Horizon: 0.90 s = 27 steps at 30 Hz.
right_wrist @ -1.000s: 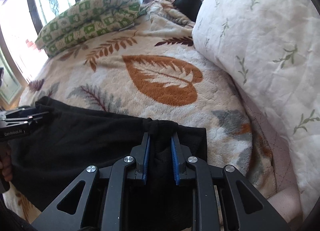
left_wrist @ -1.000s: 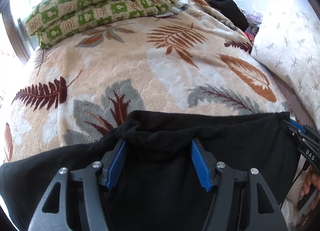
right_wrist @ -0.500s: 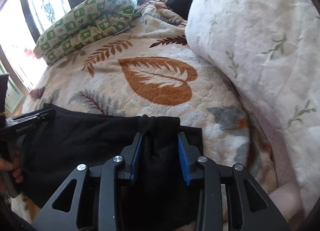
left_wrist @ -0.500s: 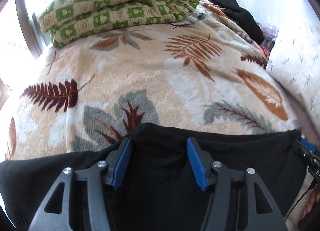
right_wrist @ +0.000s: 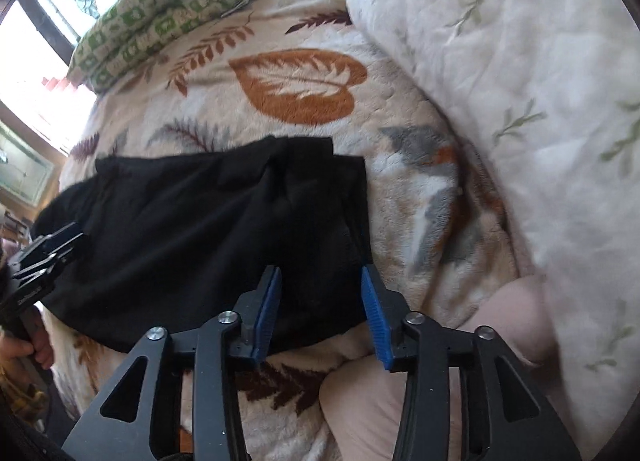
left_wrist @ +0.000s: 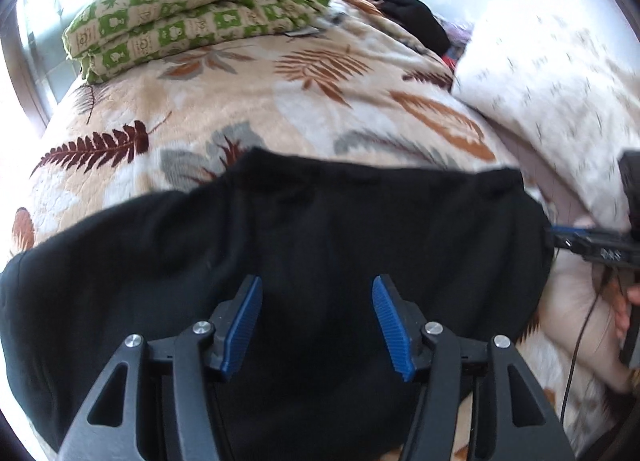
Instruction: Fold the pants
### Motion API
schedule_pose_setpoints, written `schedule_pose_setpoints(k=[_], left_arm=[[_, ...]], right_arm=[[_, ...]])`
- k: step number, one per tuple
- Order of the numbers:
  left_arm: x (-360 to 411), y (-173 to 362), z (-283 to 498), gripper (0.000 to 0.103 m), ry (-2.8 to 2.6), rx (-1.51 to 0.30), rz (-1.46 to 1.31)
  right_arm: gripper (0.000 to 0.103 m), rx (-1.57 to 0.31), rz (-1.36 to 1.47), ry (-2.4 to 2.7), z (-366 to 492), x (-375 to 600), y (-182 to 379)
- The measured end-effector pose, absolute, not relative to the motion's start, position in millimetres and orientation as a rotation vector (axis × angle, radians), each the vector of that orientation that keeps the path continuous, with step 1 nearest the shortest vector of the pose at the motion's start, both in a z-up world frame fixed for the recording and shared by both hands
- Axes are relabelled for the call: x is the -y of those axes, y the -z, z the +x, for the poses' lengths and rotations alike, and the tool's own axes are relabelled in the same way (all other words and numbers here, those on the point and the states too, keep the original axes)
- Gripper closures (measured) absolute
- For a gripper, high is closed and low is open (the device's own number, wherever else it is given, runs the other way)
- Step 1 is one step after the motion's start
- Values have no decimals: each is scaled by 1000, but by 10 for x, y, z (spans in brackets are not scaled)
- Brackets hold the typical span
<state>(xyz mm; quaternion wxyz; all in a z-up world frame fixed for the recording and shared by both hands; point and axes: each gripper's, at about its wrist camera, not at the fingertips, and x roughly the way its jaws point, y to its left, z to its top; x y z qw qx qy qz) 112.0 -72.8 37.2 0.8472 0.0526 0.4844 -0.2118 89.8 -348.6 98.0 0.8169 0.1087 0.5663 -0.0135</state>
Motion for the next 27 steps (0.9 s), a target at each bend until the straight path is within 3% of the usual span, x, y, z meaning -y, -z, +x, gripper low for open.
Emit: schedule_pose_setpoints(k=[3, 4, 6, 13, 17, 21, 27], left_arm=[[704, -358, 1033, 43, 455, -1024, 116], [693, -351, 1023, 43, 452, -1028, 114], [676, -355, 1006, 43, 450, -1028, 112], [702, -303, 976, 43, 452, -1044, 163], [725, -221, 895, 42, 448, -1021, 240], [693, -315, 940, 42, 476, -1021, 217], [738, -490, 1291, 40, 474, -1015, 142]], right_arm=[[62, -1184, 225, 32, 858, 3471, -914], [78, -1168, 217, 31, 834, 3466, -934], [89, -1153, 202, 37, 802, 3437, -996], [92, -1200, 150, 125, 725, 3352, -1097], [82, -1242, 167, 106, 735, 3396, -806], [76, -1221, 174, 138, 741, 3458, -1009], [58, -1111, 204, 112, 978, 3469, -1244]])
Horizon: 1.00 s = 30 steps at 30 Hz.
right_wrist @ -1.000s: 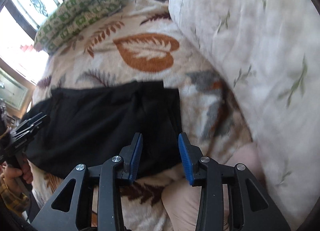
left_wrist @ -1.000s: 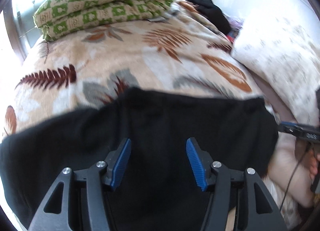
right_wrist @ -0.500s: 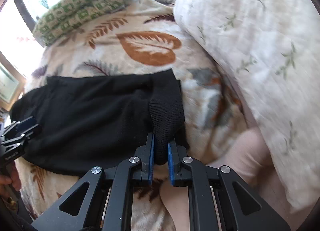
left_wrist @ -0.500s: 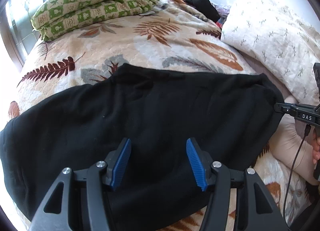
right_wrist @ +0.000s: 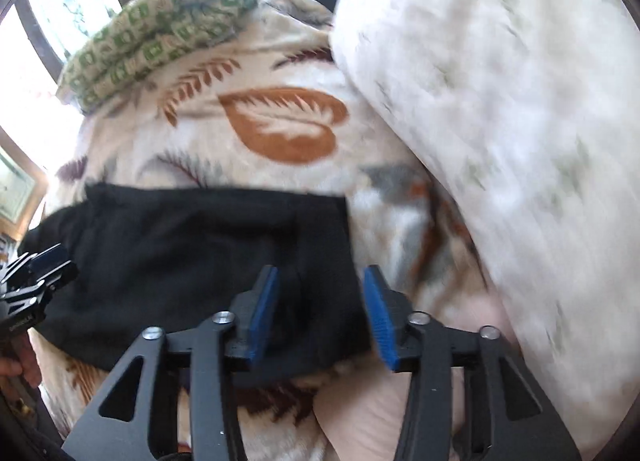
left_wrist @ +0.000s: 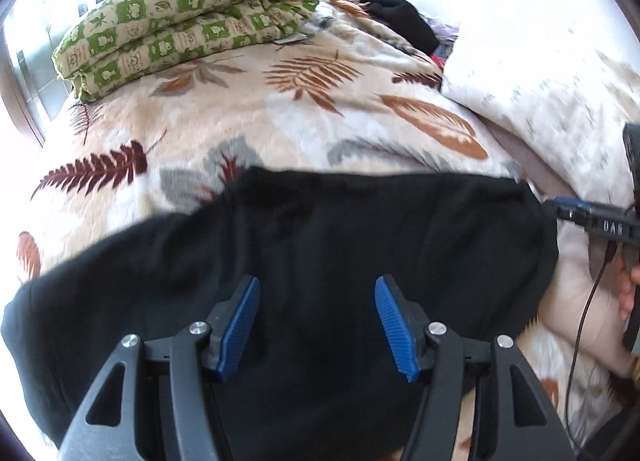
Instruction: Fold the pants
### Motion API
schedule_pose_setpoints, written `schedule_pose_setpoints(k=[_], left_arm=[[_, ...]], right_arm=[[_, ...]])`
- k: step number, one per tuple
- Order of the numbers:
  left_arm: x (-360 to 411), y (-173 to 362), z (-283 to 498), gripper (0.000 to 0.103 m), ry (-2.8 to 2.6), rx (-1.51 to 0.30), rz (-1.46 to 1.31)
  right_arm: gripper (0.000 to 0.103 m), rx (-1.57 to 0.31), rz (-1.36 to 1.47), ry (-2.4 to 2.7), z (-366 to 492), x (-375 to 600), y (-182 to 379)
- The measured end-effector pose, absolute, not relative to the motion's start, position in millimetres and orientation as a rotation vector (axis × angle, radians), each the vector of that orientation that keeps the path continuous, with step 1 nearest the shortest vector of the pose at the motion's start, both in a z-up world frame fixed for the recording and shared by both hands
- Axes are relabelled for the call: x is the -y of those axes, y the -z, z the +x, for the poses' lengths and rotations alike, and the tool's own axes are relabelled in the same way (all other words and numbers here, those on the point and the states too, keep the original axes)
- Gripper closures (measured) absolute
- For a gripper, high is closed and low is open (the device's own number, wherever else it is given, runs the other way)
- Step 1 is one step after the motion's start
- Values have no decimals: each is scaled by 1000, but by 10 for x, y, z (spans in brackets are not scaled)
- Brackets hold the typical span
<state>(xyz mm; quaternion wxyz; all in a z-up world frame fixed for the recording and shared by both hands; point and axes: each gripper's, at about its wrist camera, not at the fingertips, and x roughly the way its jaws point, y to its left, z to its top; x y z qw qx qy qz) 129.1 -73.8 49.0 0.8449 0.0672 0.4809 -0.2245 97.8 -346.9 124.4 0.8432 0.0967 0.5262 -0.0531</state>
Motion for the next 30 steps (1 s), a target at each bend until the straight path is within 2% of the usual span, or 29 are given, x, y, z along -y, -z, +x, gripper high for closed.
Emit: schedule_pose_setpoints(k=[4, 5, 8, 10, 12, 16, 21, 23, 24, 28, 30], left_arm=[[822, -435, 1610, 40, 421, -1035, 141], [824, -416, 1673, 40, 413, -1041, 136], [834, -350, 1859, 40, 384, -1057, 121], [843, -272, 1978, 43, 345, -1072, 132], [833, -220, 2054, 47, 320, -1074, 126], [836, -202, 2112, 47, 286, -1047, 113], [841, -175, 2182, 45, 254, -1044, 94], [835, -211, 2173, 45, 256, -1046, 86], [829, -249, 2146, 45, 257, -1039, 79], [855, -457, 1886, 46, 335, -997, 20], [962, -525, 1725, 44, 401, -995, 23]], right_arm=[[58, -1130, 169, 106, 1233, 3443, -1054], [60, -1138, 171, 108, 1268, 3462, -1003], [83, -1147, 199, 92, 1338, 3500, -905], [88, -1116, 147, 82, 1322, 3441, -929], [88, -1070, 111, 91, 1300, 3408, -988], [89, -985, 94, 118, 1328, 3423, -1086], [86, -1030, 126, 111, 1394, 3496, -837], [63, -1048, 145, 130, 1383, 3557, -863], [59, -1051, 158, 133, 1374, 3585, -887], [56, -1048, 184, 128, 1311, 3608, -1035], [56, -1067, 188, 125, 1288, 3587, -1086]])
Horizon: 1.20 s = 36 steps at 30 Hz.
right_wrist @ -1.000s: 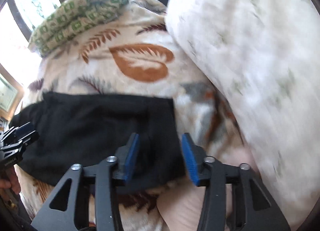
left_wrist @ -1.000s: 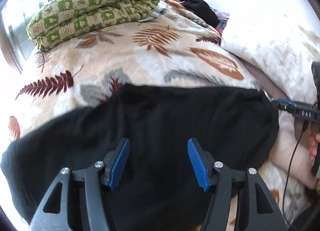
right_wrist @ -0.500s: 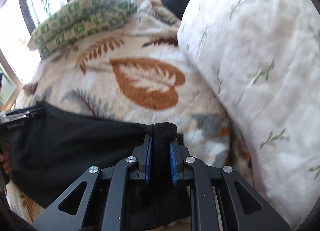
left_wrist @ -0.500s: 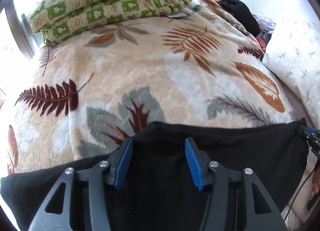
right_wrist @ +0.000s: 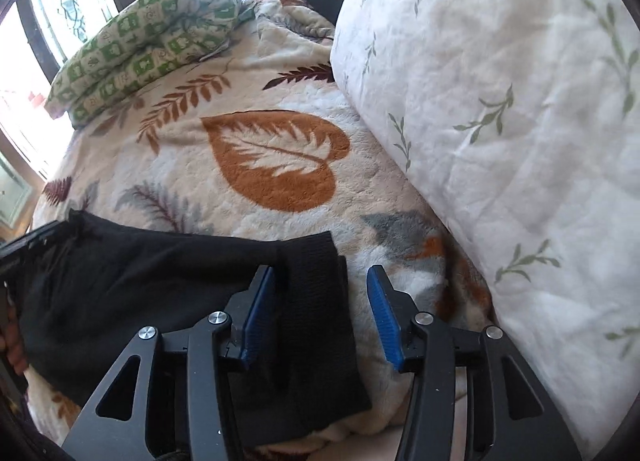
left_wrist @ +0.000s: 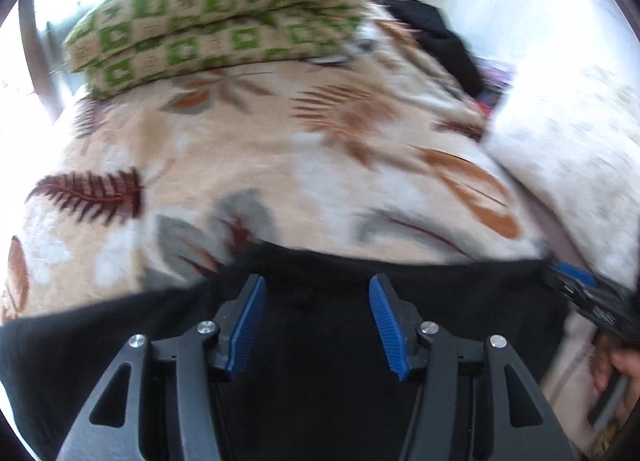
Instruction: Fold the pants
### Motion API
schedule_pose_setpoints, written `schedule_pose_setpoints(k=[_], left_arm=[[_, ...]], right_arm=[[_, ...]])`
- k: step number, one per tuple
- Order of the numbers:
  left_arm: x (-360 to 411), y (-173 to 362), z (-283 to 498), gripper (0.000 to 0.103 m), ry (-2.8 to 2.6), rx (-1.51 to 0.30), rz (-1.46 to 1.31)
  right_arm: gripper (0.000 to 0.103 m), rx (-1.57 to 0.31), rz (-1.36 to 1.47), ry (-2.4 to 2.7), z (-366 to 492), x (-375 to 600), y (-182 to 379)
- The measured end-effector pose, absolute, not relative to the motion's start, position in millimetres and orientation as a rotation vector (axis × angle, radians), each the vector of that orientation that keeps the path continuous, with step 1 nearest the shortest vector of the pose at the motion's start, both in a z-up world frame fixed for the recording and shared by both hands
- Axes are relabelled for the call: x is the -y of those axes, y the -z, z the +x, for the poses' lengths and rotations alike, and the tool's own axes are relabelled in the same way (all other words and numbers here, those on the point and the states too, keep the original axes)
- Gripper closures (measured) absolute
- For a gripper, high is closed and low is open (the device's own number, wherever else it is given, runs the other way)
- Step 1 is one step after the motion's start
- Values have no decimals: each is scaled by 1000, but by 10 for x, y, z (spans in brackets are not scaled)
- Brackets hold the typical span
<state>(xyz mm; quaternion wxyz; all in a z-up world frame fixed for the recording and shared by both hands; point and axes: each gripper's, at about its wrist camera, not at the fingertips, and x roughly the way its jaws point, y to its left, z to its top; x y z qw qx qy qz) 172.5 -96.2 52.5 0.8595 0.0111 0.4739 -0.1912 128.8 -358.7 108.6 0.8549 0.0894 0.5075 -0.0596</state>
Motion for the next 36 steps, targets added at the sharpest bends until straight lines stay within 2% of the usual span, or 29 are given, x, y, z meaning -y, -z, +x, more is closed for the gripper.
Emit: schedule_pose_setpoints(k=[2, 5, 10, 12, 19, 24, 27, 29, 31, 36], left_arm=[[1110, -564, 1543, 39, 470, -994, 44], [1354, -546, 1291, 38, 567, -1009, 86], [1765, -208, 1015, 38, 599, -1076, 259], [1825, -198, 909, 37, 589, -1002, 333], [1660, -408, 1035, 37, 613, -1020, 188], [1705, -187, 998, 36, 580, -1036, 254], [1726, -187, 968, 35, 573, -1017, 264], [1710, -221, 1001, 35, 576, -1035, 240], [1670, -260, 1024, 35, 584, -1048, 201], [1616, -314, 987, 35, 583, -1038, 189]], right_arm=[[54, -1089, 198, 119, 1251, 3579, -1106], [44, -1109, 197, 135, 1138, 3583, -1119], [46, -1165, 193, 104, 1040, 3553, -883], [45, -1192, 138, 94, 1044, 3461, -821], [44, -1201, 215, 45, 1059, 3541, -812], [40, -1208, 236, 31, 1057, 3539, -717], [49, -1211, 258, 23, 1050, 3564, -724], [66, -1209, 292, 11, 1038, 3599, -739], [78, -1204, 338, -23, 1029, 3602, -770], [82, -1195, 336, -28, 1034, 3542, -861]])
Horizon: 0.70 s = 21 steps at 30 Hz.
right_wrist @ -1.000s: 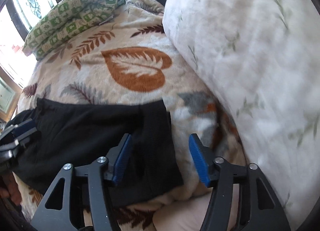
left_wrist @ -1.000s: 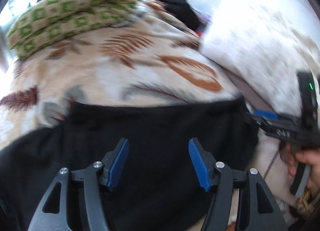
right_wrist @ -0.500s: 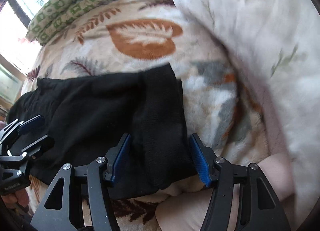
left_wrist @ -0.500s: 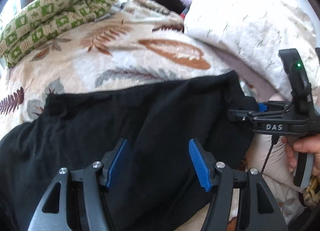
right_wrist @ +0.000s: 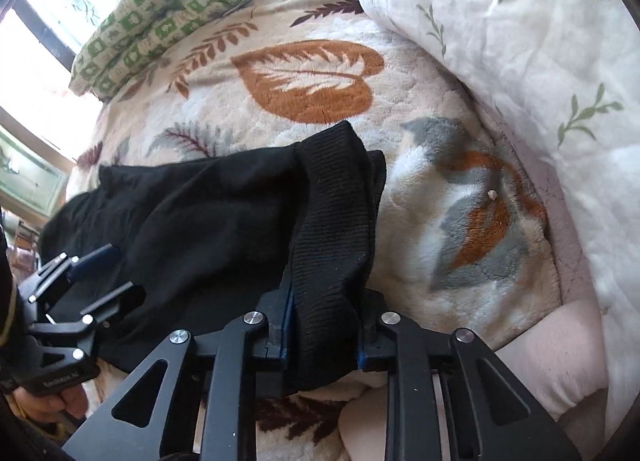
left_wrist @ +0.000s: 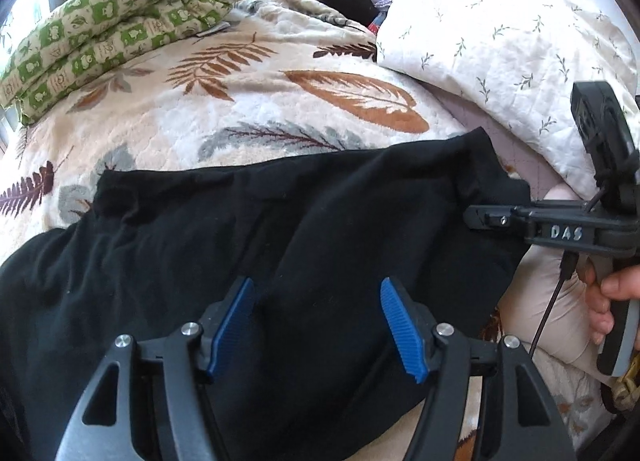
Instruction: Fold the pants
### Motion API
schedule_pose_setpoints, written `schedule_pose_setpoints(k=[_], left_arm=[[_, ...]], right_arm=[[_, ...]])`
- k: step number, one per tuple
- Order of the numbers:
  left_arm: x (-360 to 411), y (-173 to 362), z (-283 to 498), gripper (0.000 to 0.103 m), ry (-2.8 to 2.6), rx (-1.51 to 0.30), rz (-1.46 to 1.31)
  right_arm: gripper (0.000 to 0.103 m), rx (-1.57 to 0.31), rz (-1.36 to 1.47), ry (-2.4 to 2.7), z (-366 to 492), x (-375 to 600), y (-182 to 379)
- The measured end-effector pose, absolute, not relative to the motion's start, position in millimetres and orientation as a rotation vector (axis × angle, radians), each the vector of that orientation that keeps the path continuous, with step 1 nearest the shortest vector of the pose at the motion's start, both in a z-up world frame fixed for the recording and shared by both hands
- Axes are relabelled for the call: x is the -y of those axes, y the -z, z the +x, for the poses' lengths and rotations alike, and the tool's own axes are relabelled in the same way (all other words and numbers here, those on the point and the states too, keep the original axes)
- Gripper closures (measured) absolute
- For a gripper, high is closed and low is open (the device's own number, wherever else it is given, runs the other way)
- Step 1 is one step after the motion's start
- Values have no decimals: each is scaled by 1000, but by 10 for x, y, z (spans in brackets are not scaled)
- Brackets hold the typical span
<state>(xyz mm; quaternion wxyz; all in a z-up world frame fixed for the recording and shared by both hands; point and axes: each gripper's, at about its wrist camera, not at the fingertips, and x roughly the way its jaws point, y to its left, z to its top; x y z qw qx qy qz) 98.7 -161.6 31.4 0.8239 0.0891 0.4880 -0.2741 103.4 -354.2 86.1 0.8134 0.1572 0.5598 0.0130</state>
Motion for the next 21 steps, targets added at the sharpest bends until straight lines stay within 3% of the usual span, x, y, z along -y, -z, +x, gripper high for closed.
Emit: schedule_pose_setpoints(k=[6, 11, 18, 21], left_arm=[[1691, -192, 939, 34, 552, -1029, 301], [1453, -376, 989, 34, 545, -1037, 149], [1211, -261, 1022, 38, 462, -1052, 255], [1077, -440, 1005, 38, 499, -1029, 145]], right_arm=[[83, -1151, 310, -50, 1064, 3404, -1117], [83, -1119, 289, -72, 1040, 3257, -1283], [83, -1112, 216, -126, 1012, 2876, -1401], [84, -1109, 190, -157, 1010, 2672, -1453]])
